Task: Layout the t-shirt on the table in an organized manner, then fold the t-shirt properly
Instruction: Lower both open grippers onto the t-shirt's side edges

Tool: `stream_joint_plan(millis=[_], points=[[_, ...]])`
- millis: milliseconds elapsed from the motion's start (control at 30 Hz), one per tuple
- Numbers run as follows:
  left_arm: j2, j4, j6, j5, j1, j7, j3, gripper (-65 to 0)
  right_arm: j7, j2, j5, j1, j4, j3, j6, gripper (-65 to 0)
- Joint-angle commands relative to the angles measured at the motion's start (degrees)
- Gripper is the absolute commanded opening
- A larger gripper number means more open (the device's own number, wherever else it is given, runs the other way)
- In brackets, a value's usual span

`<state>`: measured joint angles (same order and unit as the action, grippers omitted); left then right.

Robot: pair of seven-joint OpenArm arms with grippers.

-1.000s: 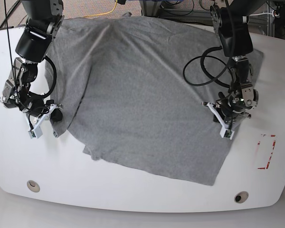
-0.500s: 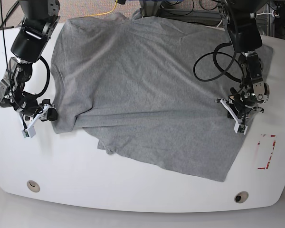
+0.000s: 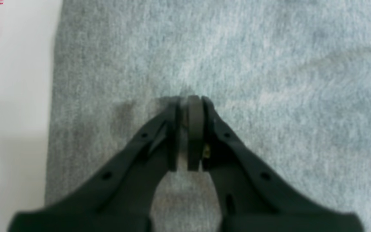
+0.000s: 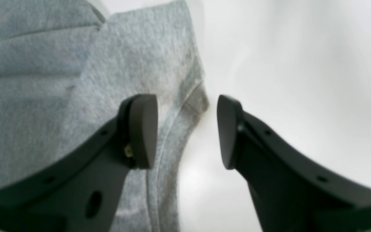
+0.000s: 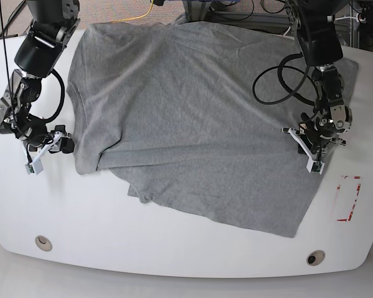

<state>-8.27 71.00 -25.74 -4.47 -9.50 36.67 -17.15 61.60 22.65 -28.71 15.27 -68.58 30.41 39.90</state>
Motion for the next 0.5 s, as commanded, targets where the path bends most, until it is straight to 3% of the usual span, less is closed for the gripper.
stream_joint_plan(millis=[0, 300, 467], points=[[-0.4, 1.0, 0.0, -2.1, 1.0, 3.9, 0.0, -61.8, -1.7, 0.9, -1.1, 1.5, -1.0, 0.2, 0.1, -34.4], [-0.4, 2.7, 0.0, -2.1, 1.5, 4.0, 0.0, -61.8, -11.4, 1.2, -1.1, 2.5, 9.5, -0.2, 0.1, -15.5], [-0.6, 2.9, 0.0, -2.1, 1.5, 4.0, 0.0, -61.8, -17.0, 2.1, -1.1, 4.3, 17.6, -0.5, 0.1, -16.3]])
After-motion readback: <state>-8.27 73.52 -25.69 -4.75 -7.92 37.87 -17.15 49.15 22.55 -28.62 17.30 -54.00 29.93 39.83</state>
